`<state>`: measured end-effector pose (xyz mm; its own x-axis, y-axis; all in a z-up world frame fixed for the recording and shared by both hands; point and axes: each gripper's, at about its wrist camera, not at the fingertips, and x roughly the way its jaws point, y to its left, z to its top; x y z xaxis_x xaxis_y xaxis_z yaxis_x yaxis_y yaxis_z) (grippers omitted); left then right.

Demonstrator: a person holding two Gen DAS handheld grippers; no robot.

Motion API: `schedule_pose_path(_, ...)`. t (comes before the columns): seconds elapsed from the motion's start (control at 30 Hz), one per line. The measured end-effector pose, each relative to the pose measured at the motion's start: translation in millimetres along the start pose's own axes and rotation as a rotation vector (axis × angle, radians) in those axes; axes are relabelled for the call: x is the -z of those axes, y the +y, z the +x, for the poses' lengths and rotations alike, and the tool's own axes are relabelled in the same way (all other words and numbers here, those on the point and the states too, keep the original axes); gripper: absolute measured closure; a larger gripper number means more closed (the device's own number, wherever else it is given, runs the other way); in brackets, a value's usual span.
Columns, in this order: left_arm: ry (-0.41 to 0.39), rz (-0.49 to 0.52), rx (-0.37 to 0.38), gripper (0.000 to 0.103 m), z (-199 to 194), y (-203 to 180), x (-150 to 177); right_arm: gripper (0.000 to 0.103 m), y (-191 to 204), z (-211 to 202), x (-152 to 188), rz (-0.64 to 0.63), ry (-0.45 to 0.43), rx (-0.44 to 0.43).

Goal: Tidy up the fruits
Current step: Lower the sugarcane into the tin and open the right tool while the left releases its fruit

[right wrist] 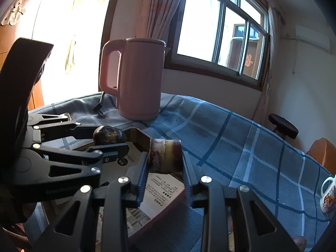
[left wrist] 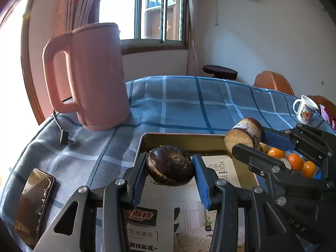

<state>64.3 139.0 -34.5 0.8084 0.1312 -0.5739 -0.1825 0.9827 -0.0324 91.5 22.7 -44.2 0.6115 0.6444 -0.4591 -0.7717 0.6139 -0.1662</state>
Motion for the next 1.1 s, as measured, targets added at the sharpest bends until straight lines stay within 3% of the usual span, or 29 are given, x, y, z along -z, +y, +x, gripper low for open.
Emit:
schedule_pose_path(0.33,0.057,0.002,0.022,0.058,8,3,-1,0.07,4,13,0,-0.001,0.042,-0.014)
schedule_pose_path(0.9,0.088,0.013,-0.022,0.057,13,1,-2,0.07,2,24,4,0.023,0.104,-0.053)
schedule_pose_path(0.97,0.083,0.009,-0.03,0.057,12,1,-1,0.067,1,23,4,0.031,0.098,-0.055)
schedule_pose_path(1.07,0.06,0.003,-0.051,0.054,7,2,0,0.051,-2,19,5,0.05,0.085,-0.041)
schedule_pose_path(1.1,0.051,-0.002,-0.054,0.049,5,3,0,0.042,-5,16,5,0.061,0.076,-0.043)
